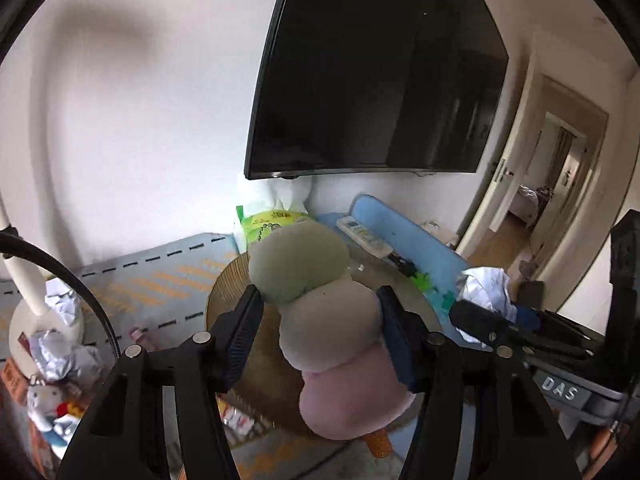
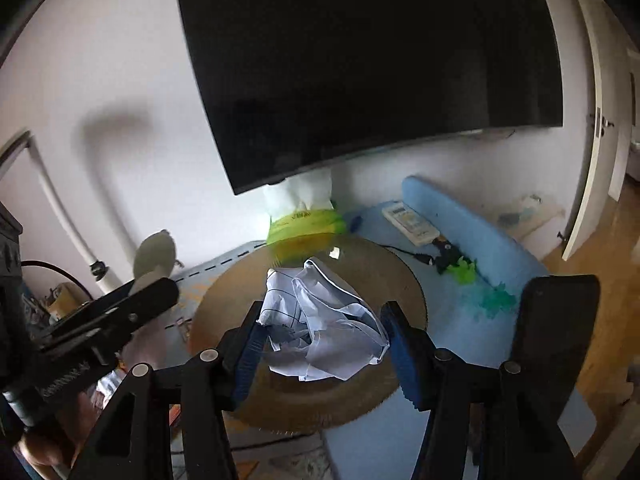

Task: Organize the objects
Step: 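Carry the pastel plush with left tool while right tool carries crumpled paper into bowl, then open both tools and move them back over the rug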

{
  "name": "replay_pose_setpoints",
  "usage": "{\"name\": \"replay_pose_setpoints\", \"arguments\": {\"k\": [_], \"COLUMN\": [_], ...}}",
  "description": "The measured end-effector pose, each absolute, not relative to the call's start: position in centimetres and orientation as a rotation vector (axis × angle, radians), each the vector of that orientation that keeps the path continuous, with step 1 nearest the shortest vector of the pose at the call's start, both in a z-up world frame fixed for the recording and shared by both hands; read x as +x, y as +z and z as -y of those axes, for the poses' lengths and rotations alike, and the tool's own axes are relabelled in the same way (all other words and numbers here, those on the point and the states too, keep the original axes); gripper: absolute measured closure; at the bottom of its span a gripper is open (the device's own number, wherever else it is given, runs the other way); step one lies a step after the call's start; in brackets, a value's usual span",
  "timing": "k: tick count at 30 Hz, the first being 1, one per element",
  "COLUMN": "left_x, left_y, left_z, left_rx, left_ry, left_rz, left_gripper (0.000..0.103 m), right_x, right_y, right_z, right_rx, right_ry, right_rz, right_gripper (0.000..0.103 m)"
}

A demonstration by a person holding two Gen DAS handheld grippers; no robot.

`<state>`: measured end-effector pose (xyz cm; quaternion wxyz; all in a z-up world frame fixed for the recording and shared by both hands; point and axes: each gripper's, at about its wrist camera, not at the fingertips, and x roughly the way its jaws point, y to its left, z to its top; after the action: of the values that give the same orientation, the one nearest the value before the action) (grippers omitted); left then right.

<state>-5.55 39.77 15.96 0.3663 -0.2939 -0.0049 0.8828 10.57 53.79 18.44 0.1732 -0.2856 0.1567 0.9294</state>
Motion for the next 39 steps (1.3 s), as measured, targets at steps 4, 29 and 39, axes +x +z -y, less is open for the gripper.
{"name": "replay_pose_setpoints", "arguments": {"k": [4, 29, 39], "left_x": [-5.9, 8.1, 5.1], "left_y": [15.5, 16.3, 3.0], "left_z": [-40.1, -8.1, 0.4], "left_rx": [-0.747, -0.738, -1.189], "left_ry": [2.279, 2.773, 2.705], "left_rz": [0.025, 0.189, 0.455], "left_gripper": [0.028, 0.000, 0.001], "right_x": [9.6, 15.5, 13.0], "right_y": [17.2, 15.8, 6.6], "right_z": [-54.8, -39.6, -32.3], "right_rx": [-0.830, -0.890, -0.911], "right_ry": [2.624, 2.934, 2.880], "right_rz": [-0.449, -0.394, -0.155], "right_gripper": [0.019, 0.000, 0.000]}}
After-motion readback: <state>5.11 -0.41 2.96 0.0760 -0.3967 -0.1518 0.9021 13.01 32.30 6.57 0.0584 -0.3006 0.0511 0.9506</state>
